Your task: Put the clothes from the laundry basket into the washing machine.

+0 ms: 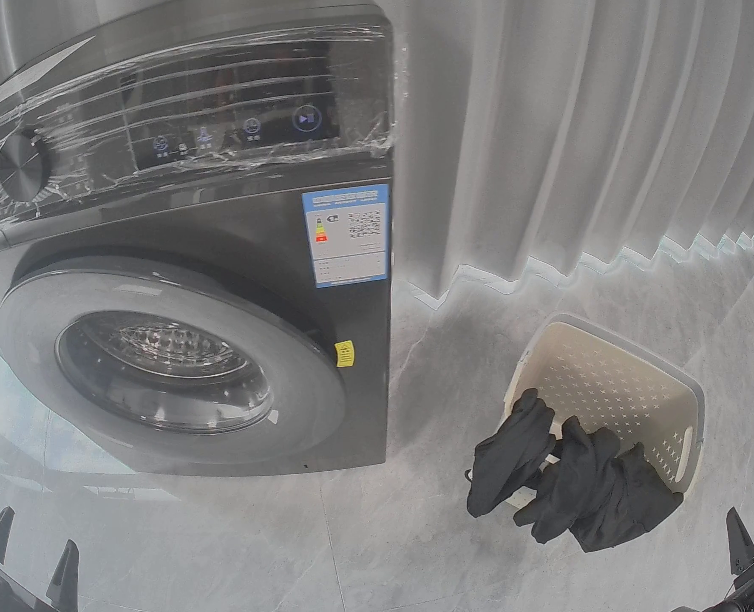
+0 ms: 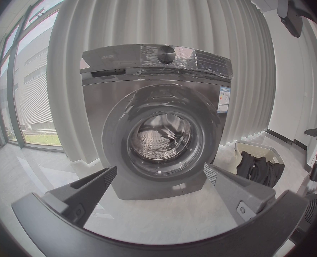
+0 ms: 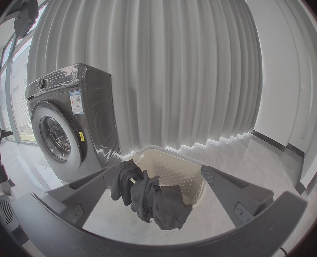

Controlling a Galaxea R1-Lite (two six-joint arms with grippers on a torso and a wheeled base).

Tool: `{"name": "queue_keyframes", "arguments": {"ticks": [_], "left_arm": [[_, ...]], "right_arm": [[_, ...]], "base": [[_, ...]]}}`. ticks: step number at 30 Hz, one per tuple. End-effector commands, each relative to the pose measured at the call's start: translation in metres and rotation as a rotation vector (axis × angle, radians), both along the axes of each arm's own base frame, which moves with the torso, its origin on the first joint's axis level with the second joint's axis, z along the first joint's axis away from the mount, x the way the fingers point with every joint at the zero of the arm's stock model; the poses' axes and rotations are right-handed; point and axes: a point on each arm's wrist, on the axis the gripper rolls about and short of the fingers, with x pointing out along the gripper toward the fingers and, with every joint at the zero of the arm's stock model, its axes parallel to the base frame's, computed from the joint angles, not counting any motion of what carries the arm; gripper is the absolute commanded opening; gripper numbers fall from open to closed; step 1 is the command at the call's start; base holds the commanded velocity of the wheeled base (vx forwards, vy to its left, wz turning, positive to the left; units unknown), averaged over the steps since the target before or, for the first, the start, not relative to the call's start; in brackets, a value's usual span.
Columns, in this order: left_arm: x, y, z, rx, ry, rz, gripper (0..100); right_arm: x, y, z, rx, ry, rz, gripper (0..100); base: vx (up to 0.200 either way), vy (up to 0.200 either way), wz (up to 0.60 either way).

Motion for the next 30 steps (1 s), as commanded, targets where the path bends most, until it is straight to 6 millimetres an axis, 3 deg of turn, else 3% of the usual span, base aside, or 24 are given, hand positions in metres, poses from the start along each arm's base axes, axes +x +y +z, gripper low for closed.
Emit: {"name": "queue_keyframes", "arguments": {"ticks": [1, 7, 17, 26, 30], "left_arm": [[0.0, 0.0, -0.0053, 0.0, 0.0, 0.0, 100], [0.0, 0.0, -0.0053, 0.003, 0.0, 0.003, 100], [0.0, 0.0, -0.0053, 0.004, 0.0, 0.001, 100], [0.0, 0.0, -0.0053, 0.004, 0.0, 0.001, 100], [0.0, 0.0, -0.0053, 0.004, 0.0, 0.001, 100]], "right_arm": [[0.001, 0.0, -0.005, -0.001, 0.013, 0.002, 100], [0.001, 0.0, -0.005, -0.001, 0.013, 0.0, 100], [0.0011, 0.0, -0.0049, -0.001, 0.015, 0.0, 100], [0.0011, 0.0, -0.0049, -0.001, 0.015, 0.0, 100], [0.0011, 0.0, -0.0049, -0.001, 0.015, 0.002, 100]], "base": [[0.0, 0.2, 0.0], [0.0, 0.2, 0.0], [0.0, 0.0, 0.0], [0.0, 0.0, 0.6], [0.0, 0.0, 0.0]]}}
